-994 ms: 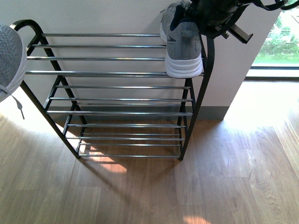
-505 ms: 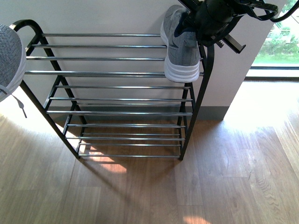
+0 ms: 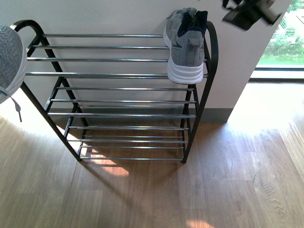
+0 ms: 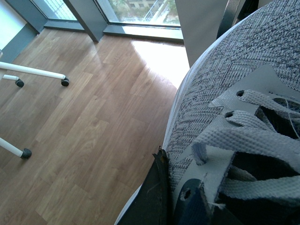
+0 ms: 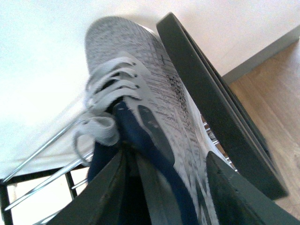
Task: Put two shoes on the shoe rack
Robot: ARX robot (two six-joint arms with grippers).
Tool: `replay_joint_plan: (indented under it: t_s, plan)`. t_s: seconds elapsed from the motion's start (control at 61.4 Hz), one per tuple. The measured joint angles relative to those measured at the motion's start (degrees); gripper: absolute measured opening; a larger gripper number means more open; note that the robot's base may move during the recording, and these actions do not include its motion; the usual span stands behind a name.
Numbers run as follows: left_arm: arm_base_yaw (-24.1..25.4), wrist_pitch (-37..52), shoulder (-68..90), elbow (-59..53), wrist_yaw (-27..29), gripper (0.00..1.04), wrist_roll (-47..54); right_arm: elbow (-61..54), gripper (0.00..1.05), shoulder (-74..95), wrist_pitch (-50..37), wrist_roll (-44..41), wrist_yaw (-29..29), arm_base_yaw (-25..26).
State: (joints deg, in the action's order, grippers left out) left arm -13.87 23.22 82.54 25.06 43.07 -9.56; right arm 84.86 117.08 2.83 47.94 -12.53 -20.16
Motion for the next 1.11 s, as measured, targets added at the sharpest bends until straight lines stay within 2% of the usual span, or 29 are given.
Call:
replay_joint_plan:
  t_s: [0.065, 0.081, 0.098, 0.114, 0.147, 0.195, 0.261, 0.293, 0.358, 0.456, 0.489, 0.831, 1.026, 1.059, 1.108]
  plan:
    - [0.0, 0.0, 0.0, 0.0, 0.0, 0.02, 0.0, -1.5, 0.79, -4.1, -0.3, -4.4, -1.6, 0.2]
    - [0.0, 0.0, 0.0, 0.0, 0.0, 0.02, 0.0, -2.0, 0.79, -4.5, -1.4, -4.9, -2.2, 0.2]
    - [0.0, 0.0, 0.0, 0.0, 0.0, 0.02, 0.0, -3.7, 0.77, -5.6, -6.0, -7.9, -3.5, 0.5]
    - [0.0, 0.0, 0.0, 0.0, 0.0, 0.02, 0.0, -7.1, 0.71, -7.0, -14.8, -13.8, -4.9, 0.9]
    - [0.0, 0.0, 0.0, 0.0, 0.0, 0.02, 0.0, -12.8, 0.64, -8.9, -26.6, -21.4, -4.7, 1.6]
    - [0.0, 0.0, 0.0, 0.0, 0.0, 0.02, 0.0, -20.5, 0.56, -11.1, -38.2, -30.0, -4.0, 2.7]
    - [0.0, 0.0, 0.0, 0.0, 0.0, 0.02, 0.0, -27.9, 0.47, -13.3, -47.0, -36.2, -2.9, 3.8]
    - [0.0, 0.0, 0.0, 0.0, 0.0, 0.02, 0.0, -34.3, 0.38, -15.7, -52.8, -40.8, -2.0, 4.9]
    - [0.0, 0.0, 0.0, 0.0, 0.0, 0.02, 0.0, -43.0, 0.22, -20.7, -57.6, -44.6, -0.6, 7.1]
    - [0.0, 0.0, 0.0, 0.0, 0.0, 0.02, 0.0, -50.0, 0.04, -25.9, -59.9, -46.3, 1.2, 8.7]
    - [0.0, 0.0, 0.0, 0.0, 0.0, 0.02, 0.0, -51.9, 0.02, -27.2, -60.4, -46.7, 1.9, 9.1]
    - [0.0, 0.0, 0.0, 0.0, 0.0, 0.02, 0.0, -68.0, 0.01, -40.6, -61.8, -47.6, 6.1, 13.4]
    - [0.0, 0.0, 0.0, 0.0, 0.0, 0.02, 0.0, -74.8, 0.01, -49.9, -59.3, -47.6, 8.1, 15.5]
    - [0.0, 0.0, 0.0, 0.0, 0.0, 0.02, 0.0, -76.5, 0.01, -50.1, -61.7, -47.6, 8.4, 15.9]
    - [0.0, 0.0, 0.0, 0.0, 0.0, 0.02, 0.0, -78.3, 0.01, -51.3, -61.6, -47.6, 11.6, 17.8]
